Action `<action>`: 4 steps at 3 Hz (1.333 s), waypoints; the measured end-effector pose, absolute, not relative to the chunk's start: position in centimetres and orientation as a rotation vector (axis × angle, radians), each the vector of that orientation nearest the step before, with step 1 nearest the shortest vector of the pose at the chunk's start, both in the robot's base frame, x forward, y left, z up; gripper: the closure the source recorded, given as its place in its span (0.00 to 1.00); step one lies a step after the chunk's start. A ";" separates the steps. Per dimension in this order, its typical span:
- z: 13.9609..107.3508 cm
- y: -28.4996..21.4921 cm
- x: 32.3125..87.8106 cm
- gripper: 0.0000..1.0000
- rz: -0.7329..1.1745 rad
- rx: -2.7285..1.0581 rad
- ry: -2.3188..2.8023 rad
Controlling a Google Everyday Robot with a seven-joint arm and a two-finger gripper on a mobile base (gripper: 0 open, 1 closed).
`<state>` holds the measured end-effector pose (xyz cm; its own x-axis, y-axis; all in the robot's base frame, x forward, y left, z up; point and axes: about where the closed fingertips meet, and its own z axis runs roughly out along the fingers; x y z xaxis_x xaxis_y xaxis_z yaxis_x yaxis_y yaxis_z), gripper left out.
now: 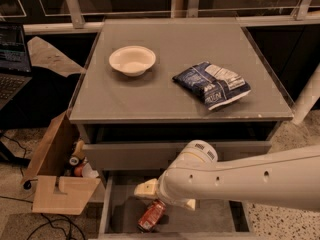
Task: Pick coke can from middle drawer and place on counter
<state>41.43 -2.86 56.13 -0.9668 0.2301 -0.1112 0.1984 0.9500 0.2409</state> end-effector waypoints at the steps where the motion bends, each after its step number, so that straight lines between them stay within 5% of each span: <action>1: 54.1 -1.3 41.0 0.00 0.359 0.311 3.005; 4: 50.0 -1.1 43.0 0.00 0.391 0.211 3.000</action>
Offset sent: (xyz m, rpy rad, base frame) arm 0.0050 0.0324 -0.0681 0.0199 0.0159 -0.0609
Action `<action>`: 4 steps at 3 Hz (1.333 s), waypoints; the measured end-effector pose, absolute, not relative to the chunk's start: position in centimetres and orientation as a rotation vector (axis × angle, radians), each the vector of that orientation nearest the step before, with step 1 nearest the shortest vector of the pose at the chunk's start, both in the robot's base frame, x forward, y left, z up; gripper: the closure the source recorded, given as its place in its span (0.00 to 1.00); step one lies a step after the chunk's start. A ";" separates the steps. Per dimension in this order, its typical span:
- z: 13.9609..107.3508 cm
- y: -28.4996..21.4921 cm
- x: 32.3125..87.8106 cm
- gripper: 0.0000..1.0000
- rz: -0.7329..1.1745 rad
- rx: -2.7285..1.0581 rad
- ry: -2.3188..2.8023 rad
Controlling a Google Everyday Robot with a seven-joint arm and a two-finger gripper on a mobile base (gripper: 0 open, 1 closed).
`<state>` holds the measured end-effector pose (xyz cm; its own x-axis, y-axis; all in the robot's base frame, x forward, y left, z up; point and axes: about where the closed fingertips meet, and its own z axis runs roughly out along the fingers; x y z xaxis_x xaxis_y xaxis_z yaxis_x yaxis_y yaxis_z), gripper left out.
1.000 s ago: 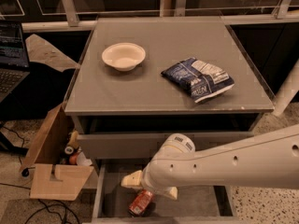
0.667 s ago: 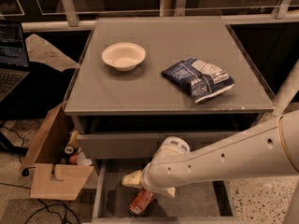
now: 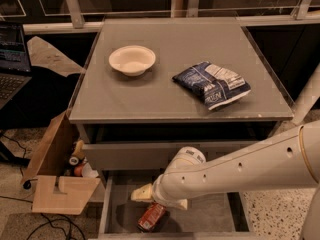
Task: Pick coke can from middle drawer and place on counter
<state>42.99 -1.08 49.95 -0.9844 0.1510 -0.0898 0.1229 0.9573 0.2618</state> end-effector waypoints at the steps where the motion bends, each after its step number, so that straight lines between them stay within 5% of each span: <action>1: 48.5 -0.8 43.6 0.00 0.414 0.165 3.044; 4: 46.0 -0.8 44.4 0.00 0.394 0.332 3.065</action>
Offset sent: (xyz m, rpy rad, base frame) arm 0.0174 0.0068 -0.0458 0.0210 0.1070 -0.0614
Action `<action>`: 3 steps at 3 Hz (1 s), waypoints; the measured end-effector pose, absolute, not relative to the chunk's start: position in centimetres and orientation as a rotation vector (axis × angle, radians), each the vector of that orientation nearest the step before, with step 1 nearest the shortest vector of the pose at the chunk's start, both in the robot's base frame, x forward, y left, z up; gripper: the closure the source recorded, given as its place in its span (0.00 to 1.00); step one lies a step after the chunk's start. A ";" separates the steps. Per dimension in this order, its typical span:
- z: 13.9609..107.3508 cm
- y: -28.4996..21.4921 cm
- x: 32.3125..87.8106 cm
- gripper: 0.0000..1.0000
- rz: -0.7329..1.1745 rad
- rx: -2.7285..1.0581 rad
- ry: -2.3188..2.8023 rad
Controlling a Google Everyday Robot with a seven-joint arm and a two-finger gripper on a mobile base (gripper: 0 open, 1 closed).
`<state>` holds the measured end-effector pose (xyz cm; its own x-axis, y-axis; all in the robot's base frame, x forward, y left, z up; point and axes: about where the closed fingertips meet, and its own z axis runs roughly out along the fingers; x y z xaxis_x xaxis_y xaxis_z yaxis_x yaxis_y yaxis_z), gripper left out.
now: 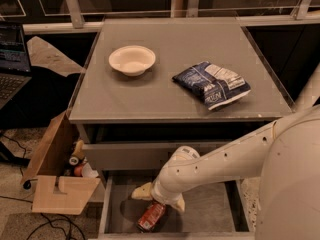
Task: Pick coke can from middle drawer and place on counter
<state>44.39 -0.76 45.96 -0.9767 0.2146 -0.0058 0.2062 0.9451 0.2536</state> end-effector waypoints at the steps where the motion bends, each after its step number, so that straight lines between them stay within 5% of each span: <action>1: 44.9 -0.3 44.1 0.00 0.373 0.273 3.078; 3: 42.8 0.0 43.8 0.00 0.363 0.227 3.088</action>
Offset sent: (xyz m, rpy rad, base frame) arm -0.0083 0.0137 -0.0415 -0.0299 0.0277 0.0506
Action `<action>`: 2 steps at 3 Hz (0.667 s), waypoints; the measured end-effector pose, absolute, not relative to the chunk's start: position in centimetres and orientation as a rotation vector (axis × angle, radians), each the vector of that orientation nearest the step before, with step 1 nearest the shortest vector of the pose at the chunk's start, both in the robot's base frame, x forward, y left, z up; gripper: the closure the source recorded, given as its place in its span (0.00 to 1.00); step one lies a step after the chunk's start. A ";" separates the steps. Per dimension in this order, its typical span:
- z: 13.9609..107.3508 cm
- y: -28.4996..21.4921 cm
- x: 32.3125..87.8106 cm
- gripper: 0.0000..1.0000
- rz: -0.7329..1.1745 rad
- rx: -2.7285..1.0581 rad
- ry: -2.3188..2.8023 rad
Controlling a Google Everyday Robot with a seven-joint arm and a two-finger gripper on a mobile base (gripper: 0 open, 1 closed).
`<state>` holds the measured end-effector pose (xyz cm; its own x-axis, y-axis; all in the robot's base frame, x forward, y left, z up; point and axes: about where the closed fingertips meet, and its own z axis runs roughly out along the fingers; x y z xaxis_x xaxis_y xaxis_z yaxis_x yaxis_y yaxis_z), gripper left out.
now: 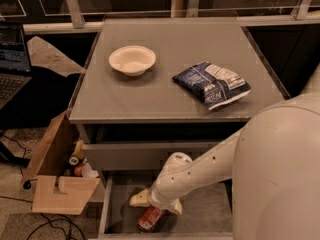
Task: Pick coke can from middle drawer and place on counter
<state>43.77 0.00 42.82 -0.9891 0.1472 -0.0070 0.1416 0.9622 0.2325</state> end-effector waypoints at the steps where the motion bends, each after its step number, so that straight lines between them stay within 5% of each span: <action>1: 42.7 -0.5 44.1 0.00 0.384 0.243 3.049; 2: 41.8 -0.9 44.6 0.00 0.386 0.248 3.040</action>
Offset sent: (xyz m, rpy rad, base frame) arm 0.0057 -0.0061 -0.0306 0.0232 -0.0263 -0.1531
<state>44.55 -0.87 41.81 -0.9848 0.1679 -0.0455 0.1512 0.9554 0.2536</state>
